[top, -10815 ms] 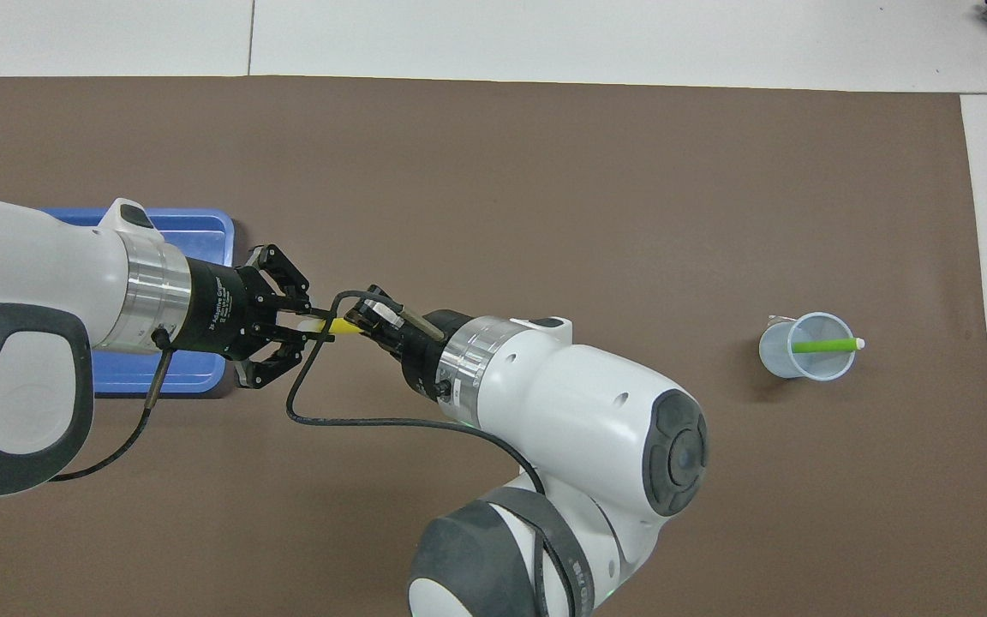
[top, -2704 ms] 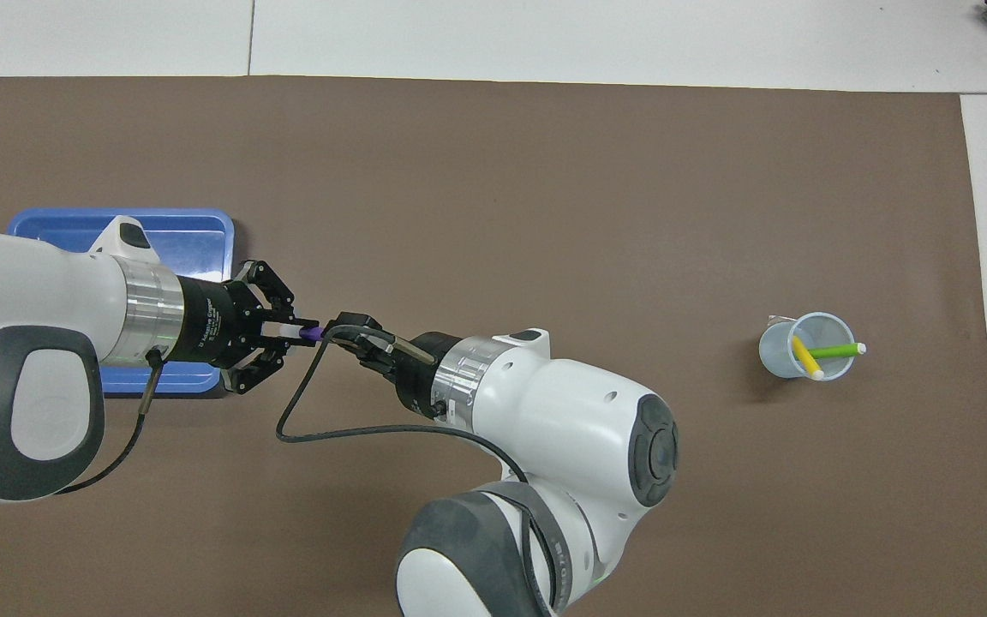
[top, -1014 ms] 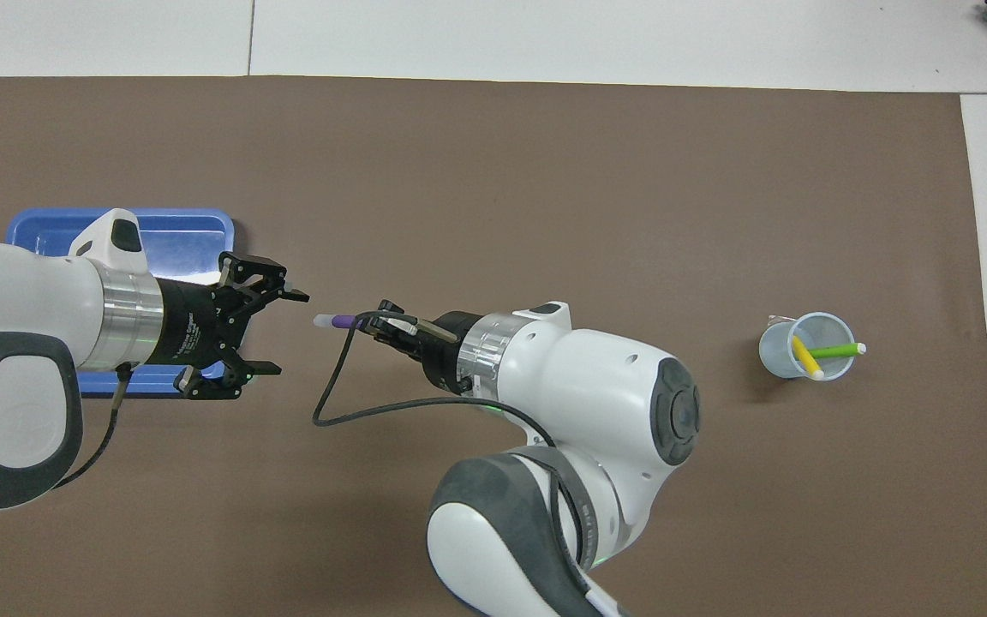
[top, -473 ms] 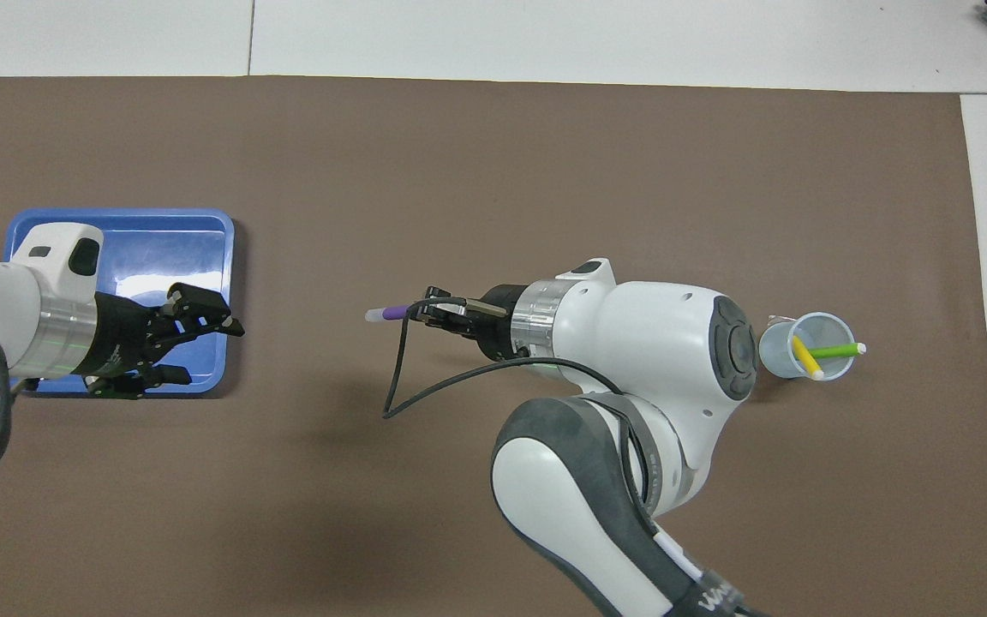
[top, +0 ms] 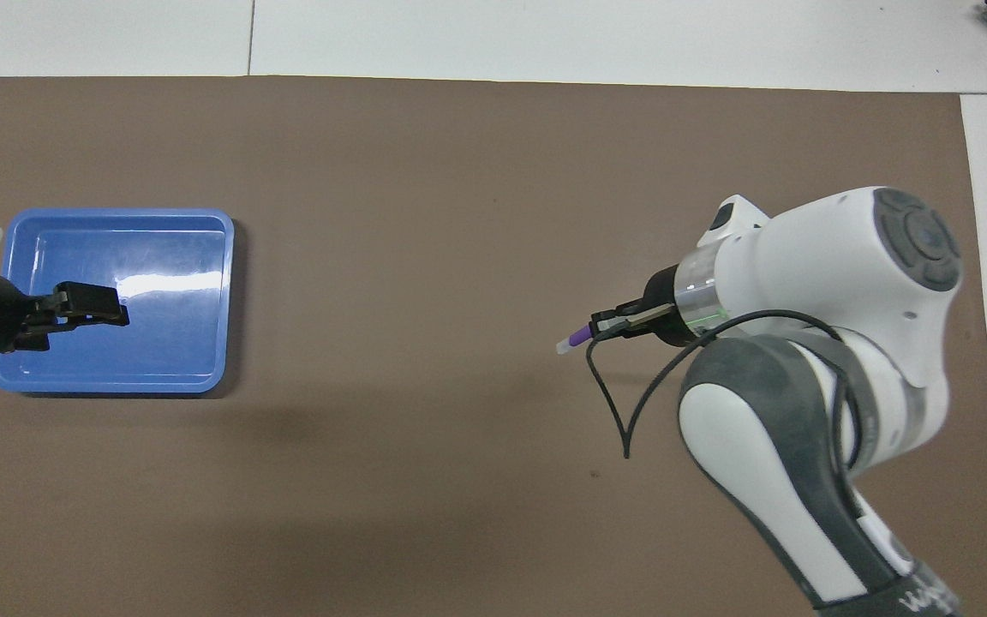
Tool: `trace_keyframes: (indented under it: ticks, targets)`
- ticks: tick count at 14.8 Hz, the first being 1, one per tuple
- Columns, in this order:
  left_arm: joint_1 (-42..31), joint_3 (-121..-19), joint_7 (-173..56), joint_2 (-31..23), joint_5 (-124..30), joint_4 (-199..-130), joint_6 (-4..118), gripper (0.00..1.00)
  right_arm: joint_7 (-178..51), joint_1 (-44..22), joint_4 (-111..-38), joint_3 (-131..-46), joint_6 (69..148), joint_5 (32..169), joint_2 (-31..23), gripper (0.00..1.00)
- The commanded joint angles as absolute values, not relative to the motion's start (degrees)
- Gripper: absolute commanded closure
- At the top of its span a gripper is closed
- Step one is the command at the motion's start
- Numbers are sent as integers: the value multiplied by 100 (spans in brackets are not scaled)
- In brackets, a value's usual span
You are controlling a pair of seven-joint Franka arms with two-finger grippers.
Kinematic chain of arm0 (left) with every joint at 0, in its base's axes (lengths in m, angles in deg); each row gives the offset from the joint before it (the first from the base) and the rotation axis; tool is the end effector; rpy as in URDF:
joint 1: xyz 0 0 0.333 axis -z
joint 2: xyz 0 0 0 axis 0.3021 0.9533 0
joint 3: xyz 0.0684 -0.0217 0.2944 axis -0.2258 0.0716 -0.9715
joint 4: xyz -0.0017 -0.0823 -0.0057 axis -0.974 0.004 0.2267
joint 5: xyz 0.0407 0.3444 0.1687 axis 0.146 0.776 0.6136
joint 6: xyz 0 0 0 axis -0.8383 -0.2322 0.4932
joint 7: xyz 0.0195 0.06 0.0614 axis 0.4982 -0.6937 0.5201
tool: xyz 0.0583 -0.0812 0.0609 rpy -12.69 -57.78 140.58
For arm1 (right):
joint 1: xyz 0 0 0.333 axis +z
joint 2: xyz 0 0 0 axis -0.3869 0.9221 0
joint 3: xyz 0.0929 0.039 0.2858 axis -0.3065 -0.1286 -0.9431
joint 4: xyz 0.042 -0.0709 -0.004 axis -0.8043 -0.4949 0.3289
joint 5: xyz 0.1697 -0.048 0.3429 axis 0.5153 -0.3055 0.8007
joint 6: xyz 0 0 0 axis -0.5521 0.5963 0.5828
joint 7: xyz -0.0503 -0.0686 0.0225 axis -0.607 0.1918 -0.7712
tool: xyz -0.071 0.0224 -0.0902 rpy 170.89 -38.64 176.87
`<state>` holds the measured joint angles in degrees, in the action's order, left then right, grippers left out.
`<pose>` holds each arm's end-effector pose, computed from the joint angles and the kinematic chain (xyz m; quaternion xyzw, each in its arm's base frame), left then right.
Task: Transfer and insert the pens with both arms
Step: 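Carry the purple pen with the right gripper toward the white cup, then lower the purple pen into the cup and open the right gripper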
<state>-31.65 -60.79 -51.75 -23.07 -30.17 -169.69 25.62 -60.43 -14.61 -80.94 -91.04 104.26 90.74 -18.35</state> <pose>0.5103 -0.0015 0.5098 0.9924 0.1112 0.0119 0.0521 0.5285 0.1939 0.4661 -0.9772 -0.1294 0.0032 0.1684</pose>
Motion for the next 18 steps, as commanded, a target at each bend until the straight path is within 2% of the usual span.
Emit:
trace_keyframes:
  ticks: [1, 4, 6, 11, 14, 18]
  targets:
    - [-3270, -6063, -5115, -2170, -2900, -16698, 2389, 0, -6788, -1897, -8148, -9177, 9722, 8270, -2143, 100]
    - [-3288, -6072, -5133, -2170, -2900, -16698, 2460, 0, -8139, -2144, -8121, -9177, 9088, 6961, -2310, 100]
    - [-3244, -6063, -5133, -2161, -2796, -16680, 2573, 0, -8993, -2337, -8244, -9177, 9156, 6334, -2389, 100]
    - [-3183, -6098, -5133, -2091, -2672, -16636, 2698, 0, -10172, -2891, -8340, -9177, 9366, 5849, -2381, 100]
    - [-2832, -6448, -5133, -2021, -2645, -16234, 2224, 0, -10253, -3163, -8682, -9185, 9823, 5901, -2459, 100]
    - [-2190, -7065, -5080, -1687, -2523, -15215, 1442, 0, -9868, -3164, -9043, -9185, 10254, 6172, -2521, 100]
